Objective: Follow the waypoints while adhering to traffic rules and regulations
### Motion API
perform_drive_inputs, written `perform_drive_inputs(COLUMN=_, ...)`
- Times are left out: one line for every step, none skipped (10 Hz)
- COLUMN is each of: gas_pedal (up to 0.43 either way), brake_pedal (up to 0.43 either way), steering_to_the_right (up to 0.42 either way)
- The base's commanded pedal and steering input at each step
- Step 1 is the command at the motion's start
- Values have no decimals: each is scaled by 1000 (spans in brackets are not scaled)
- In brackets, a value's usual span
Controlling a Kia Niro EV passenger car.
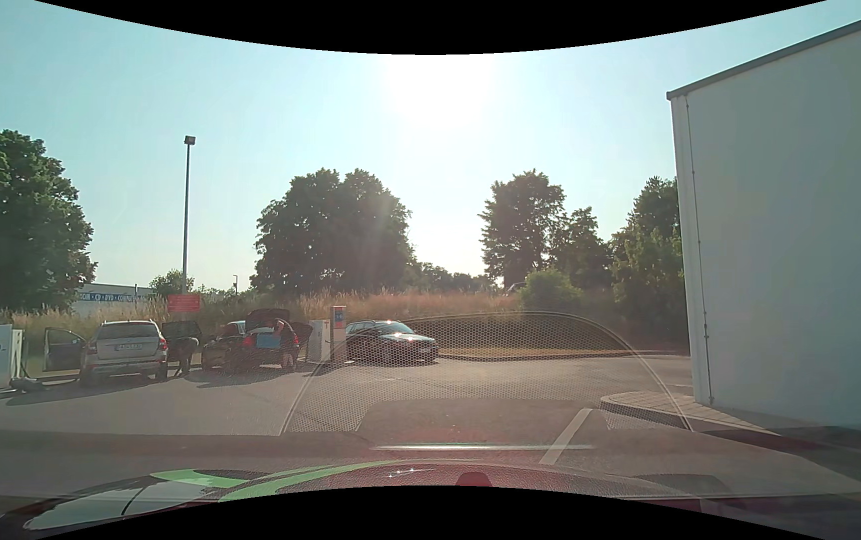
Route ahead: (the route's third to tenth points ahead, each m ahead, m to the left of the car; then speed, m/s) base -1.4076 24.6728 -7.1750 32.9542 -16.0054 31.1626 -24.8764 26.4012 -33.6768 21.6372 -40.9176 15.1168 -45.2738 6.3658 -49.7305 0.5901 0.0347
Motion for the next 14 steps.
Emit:
perform_drive_inputs(gas_pedal=0, brake_pedal=250, steering_to_the_right=873)
perform_drive_inputs(gas_pedal=0, brake_pedal=250, steering_to_the_right=873)
perform_drive_inputs(gas_pedal=0, brake_pedal=250, steering_to_the_right=873)
perform_drive_inputs(gas_pedal=0, brake_pedal=238, steering_to_the_right=871)
perform_drive_inputs(gas_pedal=0, brake_pedal=226, steering_to_the_right=870)
perform_drive_inputs(gas_pedal=0, brake_pedal=159, steering_to_the_right=867)
perform_drive_inputs(gas_pedal=0, brake_pedal=6, steering_to_the_right=854)
perform_drive_inputs(gas_pedal=0, brake_pedal=0, steering_to_the_right=824)
perform_drive_inputs(gas_pedal=0, brake_pedal=49, steering_to_the_right=754)
perform_drive_inputs(gas_pedal=0, brake_pedal=0, steering_to_the_right=680)
perform_drive_inputs(gas_pedal=0, brake_pedal=0, steering_to_the_right=588)
perform_drive_inputs(gas_pedal=0, brake_pedal=0, steering_to_the_right=492)
perform_drive_inputs(gas_pedal=0, brake_pedal=0, steering_to_the_right=418)
perform_drive_inputs(gas_pedal=0, brake_pedal=0, steering_to_the_right=332)
